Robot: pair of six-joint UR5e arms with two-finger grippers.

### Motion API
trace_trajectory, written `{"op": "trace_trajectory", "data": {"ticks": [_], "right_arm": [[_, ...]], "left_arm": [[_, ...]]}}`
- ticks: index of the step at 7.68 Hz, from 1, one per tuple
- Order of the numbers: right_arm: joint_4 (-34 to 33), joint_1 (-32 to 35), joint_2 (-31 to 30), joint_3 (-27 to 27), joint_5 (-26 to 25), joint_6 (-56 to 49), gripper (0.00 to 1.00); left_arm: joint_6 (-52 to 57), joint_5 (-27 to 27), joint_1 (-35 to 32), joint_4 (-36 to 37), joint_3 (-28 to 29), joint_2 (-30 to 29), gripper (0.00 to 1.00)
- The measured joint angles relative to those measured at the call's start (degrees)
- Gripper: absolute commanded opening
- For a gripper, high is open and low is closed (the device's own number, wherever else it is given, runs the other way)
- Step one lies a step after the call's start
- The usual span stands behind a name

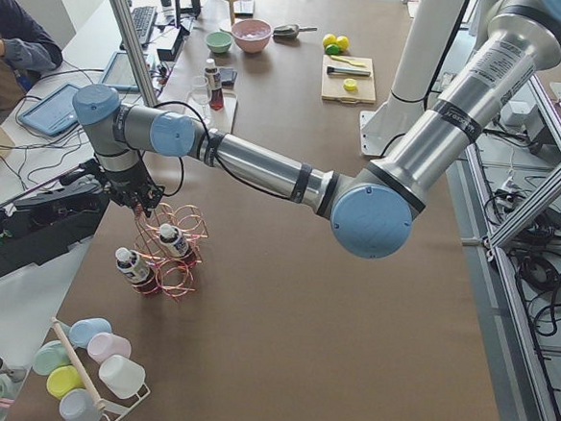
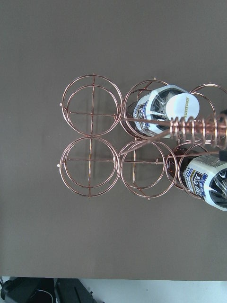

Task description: Take tea from basket to plate

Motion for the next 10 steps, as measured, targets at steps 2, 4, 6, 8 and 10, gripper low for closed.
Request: {"op": "trace_trajectory", "data": {"ticks": [2,4,6,8,10], "right_arm": [[6.8,0.2,-1.2,-2.8,0.6,-0.1,1.0],[8.5,0.6,-1.8,-3.0,1.2,-0.1,1.0],[8.8,1.3,-2.6,-3.0,1.8,0.0,1.0],[8.5,2.4,-2.3,-3.0,3.6,0.0,1.0],[8.2,2.8,-2.1,-3.2,3.7,0.0,1.0]], "left_arm": [[-1.4,-0.1,0.0,0.3,-0.5,0.2,0.99],[-3.1,-0.1,-0.1,1.0,-2.2,0.4,0.99],[-6.3,0.1,-1.1,5.8,-5.6,1.0,0.99],[-14.4,0.1,-2.9,9.9,-12.1,6.4,0.99],[-27.2,0.1,-3.8,9.6,-19.2,14.6,0.99]]}}
